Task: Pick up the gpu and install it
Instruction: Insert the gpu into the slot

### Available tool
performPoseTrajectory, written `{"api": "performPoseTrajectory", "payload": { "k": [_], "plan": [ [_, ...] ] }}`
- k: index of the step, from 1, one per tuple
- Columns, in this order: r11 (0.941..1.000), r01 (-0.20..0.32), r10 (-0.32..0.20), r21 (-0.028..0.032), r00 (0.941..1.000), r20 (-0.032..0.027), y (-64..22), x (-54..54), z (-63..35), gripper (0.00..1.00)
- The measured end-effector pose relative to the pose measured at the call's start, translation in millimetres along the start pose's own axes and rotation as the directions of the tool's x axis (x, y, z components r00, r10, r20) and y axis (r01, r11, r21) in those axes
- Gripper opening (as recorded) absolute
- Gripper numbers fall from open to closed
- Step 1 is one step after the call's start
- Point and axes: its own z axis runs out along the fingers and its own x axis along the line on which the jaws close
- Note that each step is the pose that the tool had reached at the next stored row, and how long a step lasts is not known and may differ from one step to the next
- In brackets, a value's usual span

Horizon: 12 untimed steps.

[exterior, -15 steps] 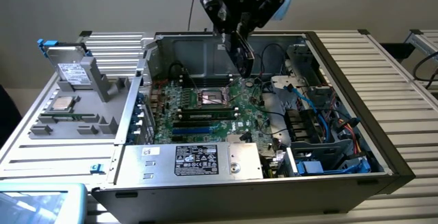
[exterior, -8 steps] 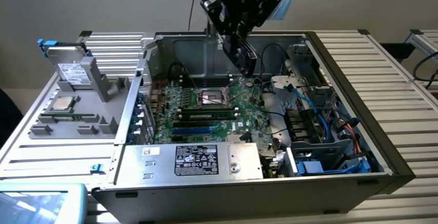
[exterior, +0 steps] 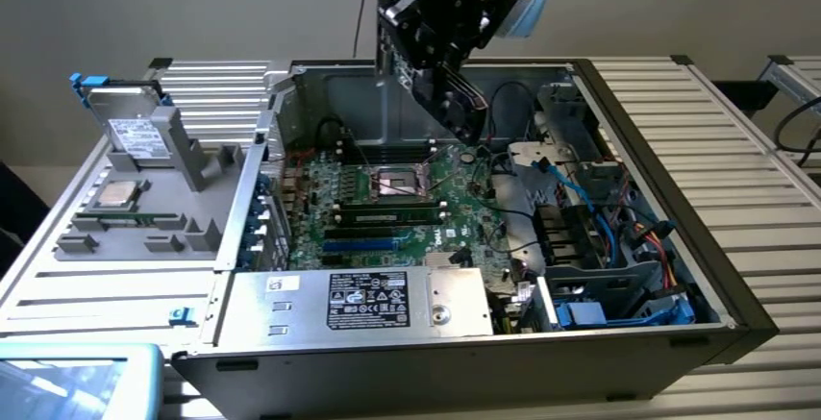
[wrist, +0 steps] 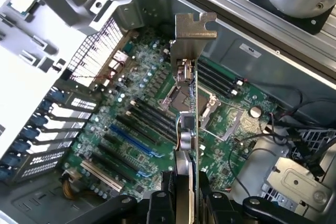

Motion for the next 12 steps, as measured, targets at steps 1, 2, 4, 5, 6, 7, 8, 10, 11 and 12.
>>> {"api": "performPoseTrajectory", "payload": {
  "k": [1,2,4,5,6,7,8,10,11,12],
  "plan": [
    [0.9998,0.018,-0.018,0.0004,0.9998,-0.0024,0.0,0.0,0.1,0.28],
    [0.9994,0.036,-0.036,0.0007,0.9994,-0.0049,0.0,0.0,0.2,0.28],
    [0.9974,0.072,-0.072,0.0011,0.9974,-0.0097,-0.1,0.0,0.5,0.28],
    [0.9960,0.089,-0.089,0.0013,0.9959,-0.0121,-0.1,0.0,0.6,0.28],
    [0.9941,0.108,-0.108,0.0014,0.9940,-0.0146,-0.1,0.0,0.8,0.28],
    [0.9920,0.126,-0.126,0.0016,0.9919,-0.0171,-0.1,0.0,1.0,0.28],
    [0.9896,0.144,-0.144,0.0016,0.9894,-0.0196,-0.1,0.0,1.2,0.28],
    [0.9838,0.179,-0.179,0.0016,0.9835,-0.0246,-0.2,0.0,1.5,0.28],
    [0.9804,0.197,-0.197,0.0015,0.9801,-0.0270,-0.2,0.0,1.8,0.28],
    [0.9768,0.214,-0.214,0.0014,0.9764,-0.0294,-0.3,0.0,2.0,0.28]
  ]
}}
